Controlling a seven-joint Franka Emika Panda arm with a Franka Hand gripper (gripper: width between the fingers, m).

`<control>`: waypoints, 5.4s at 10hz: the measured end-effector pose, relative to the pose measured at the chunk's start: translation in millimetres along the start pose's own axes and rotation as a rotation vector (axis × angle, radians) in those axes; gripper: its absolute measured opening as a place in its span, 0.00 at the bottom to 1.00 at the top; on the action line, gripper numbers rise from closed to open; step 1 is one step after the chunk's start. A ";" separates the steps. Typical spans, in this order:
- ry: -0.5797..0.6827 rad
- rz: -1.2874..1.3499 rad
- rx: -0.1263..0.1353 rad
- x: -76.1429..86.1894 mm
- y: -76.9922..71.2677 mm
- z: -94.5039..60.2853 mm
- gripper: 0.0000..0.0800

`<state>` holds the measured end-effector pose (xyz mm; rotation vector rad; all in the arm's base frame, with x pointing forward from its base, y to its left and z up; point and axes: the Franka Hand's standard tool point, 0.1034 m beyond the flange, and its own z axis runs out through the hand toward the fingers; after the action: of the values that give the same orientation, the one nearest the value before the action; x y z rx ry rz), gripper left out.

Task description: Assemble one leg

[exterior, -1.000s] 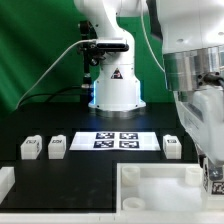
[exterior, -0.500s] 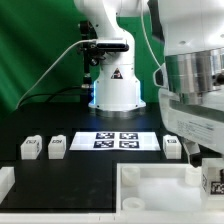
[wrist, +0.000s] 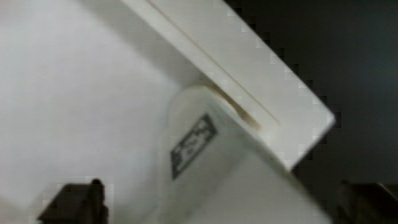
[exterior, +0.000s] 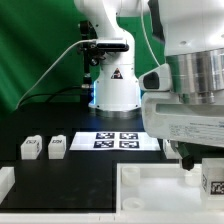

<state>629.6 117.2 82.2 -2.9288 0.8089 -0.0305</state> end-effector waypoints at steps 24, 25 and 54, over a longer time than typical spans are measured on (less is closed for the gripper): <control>-0.008 0.566 0.036 3.6 0.8 7.4 0.81; -0.007 0.474 0.030 3.2 1.2 7.9 0.81; 0.045 1.340 0.102 -16.9 -8.0 -13.1 0.81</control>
Offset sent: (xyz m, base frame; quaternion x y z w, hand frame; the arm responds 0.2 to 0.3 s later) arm 0.0000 0.0000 0.0000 0.0000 0.0000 0.0000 1.0000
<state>618.5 131.4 96.2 -1.7446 2.4013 -0.0252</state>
